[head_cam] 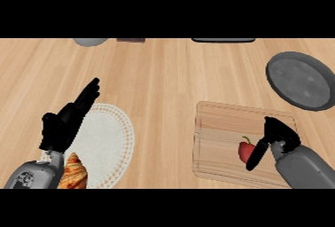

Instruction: Pick the bell pepper from the cutting board and place it in the pan

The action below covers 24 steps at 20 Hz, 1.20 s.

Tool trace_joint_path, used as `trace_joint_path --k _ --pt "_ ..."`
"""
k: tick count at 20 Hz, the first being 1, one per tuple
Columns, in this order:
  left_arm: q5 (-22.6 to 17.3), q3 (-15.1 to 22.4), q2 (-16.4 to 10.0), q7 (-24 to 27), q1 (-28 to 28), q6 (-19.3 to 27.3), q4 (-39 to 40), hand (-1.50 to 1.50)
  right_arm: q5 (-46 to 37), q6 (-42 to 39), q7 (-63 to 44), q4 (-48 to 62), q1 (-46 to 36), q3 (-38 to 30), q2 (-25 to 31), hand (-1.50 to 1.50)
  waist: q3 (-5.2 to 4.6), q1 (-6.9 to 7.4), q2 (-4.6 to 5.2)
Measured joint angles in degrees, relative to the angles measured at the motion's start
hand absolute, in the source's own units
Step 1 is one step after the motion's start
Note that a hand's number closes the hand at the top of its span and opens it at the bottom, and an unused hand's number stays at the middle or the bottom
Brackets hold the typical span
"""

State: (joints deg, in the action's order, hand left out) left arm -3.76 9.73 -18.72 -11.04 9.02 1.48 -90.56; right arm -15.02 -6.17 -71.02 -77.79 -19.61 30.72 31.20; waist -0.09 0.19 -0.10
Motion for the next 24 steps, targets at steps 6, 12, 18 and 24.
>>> trace_joint_path --k 6,12,18,24 --pt "0.02 -1.16 0.07 -0.05 -0.21 -0.97 -0.32 0.0 -1.35 -0.65 1.43 0.11 1.87 0.11 -2.06 1.5 -0.08 -0.11 -0.09" --pt "1.05 -1.0 0.95 -0.01 -1.18 -1.25 -1.22 0.0 -2.27 -2.17 4.44 2.21 2.0 -0.53 -3.15 1.5 -0.74 -0.13 -0.49" --pt "1.07 -2.11 1.21 0.54 -1.25 -2.31 -0.72 0.0 -4.08 -3.23 5.01 2.3 1.91 -1.3 -4.14 1.5 -0.77 -0.31 -0.49" --pt "1.95 -2.33 2.21 0.43 -0.28 -2.49 0.21 0.0 -12.12 -0.52 9.63 0.19 -1.91 0.6 -8.27 1.5 -0.24 0.03 -0.11"
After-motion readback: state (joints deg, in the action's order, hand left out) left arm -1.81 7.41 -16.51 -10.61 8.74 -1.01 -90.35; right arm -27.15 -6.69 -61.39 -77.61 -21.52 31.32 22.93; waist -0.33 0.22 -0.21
